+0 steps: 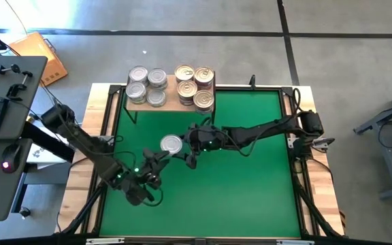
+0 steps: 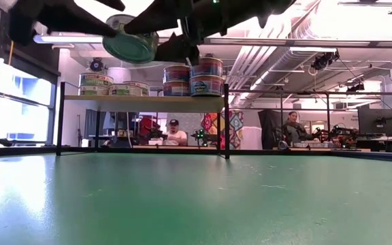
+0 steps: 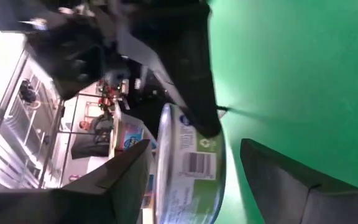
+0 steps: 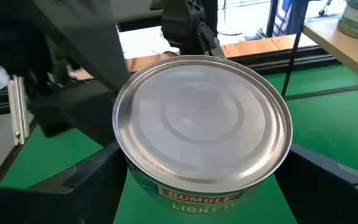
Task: Stack canned seafood by type on shelf
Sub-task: Stack the green tuna can on the other green tuna can on the shelf
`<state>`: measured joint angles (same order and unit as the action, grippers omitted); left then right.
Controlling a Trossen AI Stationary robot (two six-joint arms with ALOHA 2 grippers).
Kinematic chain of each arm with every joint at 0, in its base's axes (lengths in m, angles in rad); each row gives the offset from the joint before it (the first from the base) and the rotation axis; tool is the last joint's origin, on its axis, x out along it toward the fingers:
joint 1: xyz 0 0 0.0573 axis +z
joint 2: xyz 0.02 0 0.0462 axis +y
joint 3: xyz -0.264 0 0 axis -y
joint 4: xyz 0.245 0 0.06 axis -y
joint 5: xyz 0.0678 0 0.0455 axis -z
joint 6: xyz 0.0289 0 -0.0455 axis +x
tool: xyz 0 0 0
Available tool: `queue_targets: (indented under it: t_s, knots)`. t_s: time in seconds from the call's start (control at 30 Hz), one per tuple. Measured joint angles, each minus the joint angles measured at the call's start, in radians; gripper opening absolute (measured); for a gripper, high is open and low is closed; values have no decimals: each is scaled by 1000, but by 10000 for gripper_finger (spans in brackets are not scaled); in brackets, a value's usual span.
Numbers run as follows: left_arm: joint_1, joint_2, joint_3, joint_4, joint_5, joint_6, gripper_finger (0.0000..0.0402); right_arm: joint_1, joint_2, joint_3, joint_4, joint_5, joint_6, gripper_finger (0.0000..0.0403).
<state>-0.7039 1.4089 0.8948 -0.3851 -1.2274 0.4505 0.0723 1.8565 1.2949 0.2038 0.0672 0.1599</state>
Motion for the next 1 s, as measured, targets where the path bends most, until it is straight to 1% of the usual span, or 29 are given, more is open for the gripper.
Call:
queue_targets:
  t_s: [0.1, 0.23, 0.5, 0.67, 0.77, 0.83, 0.9, 0.97, 1.0]
  knots:
    - [26, 16, 0, -2, 24, 16, 229, 0, 0, 0, -4, -12, 3, 346]
    - [41, 36, 0, -2, 18, 16, 202, 0, 0, 0, -4, -11, 7, 346]
    - [32, 41, 0, 5, 16, -8, 118, 0, 0, 0, -14, -11, 1, 346]
    - [6, 41, 0, 2, 9, -70, 117, 2, -3, 4, -51, -24, 8, 355]
    - [-11, 41, 1, -38, -43, -115, 117, 2, -22, 8, -99, -24, 1, 367]
    - [-18, 38, -3, -118, -116, -139, 117, 14, -39, 0, -191, 12, -1, 373]
    - [-15, 38, 1, -164, -150, -172, 117, 37, -33, 0, -215, 86, -4, 375]
    - [8, 36, -1, -252, -185, -212, 117, 69, -34, -1, -271, 165, -7, 376]
    - [21, 31, -1, -282, -186, -232, 117, 86, -35, 0, -289, 200, -2, 376]
